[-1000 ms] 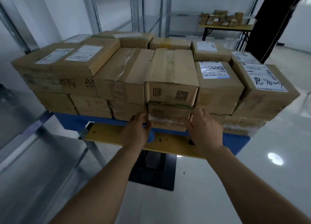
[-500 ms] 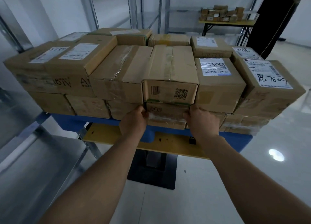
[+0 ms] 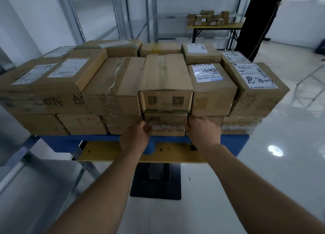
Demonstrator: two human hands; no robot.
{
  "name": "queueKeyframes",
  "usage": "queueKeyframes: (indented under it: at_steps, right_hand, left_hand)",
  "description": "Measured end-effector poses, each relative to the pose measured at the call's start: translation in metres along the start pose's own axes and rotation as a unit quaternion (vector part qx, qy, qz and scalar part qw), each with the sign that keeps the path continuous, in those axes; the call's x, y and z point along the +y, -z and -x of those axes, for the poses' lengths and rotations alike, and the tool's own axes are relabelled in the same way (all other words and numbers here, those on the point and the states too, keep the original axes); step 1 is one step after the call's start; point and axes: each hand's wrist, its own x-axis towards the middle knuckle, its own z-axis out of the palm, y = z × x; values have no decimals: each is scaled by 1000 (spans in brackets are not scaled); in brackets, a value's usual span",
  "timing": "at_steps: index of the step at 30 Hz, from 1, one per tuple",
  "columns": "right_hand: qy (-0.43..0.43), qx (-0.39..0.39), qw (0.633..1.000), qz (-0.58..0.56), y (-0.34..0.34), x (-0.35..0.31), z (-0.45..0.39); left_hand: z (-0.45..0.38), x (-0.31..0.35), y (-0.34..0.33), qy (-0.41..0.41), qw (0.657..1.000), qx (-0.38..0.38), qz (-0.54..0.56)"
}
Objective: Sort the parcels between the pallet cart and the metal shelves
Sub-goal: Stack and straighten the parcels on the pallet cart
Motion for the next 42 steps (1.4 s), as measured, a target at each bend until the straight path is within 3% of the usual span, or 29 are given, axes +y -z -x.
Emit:
queueKeyframes:
  at_steps: [9,23,28,34,39,42]
  right_hand:
    - [-84,-46,995,22,18,45,41]
    - [-126,-64,990,-25,26,196,30]
    - [-94,-76,991,-53,21,236,1]
    - [-38,-99,984,-140,14,252,-21]
    - [-38,-137,938,-317,3,253,-24]
    - [-33,-154,923,-352,-2,257,-25]
  left_hand:
    - [32,27,-7,-96,994,-10,58]
    - [65,127,-60,-42,998,-8,41]
    - [71,170,-88,-32,998,25,38]
    - [62,189,-99,8,999,26,43]
    - [64,190,-100,12,997,54,47]
    - [70,196,-102,-22,998,45,42]
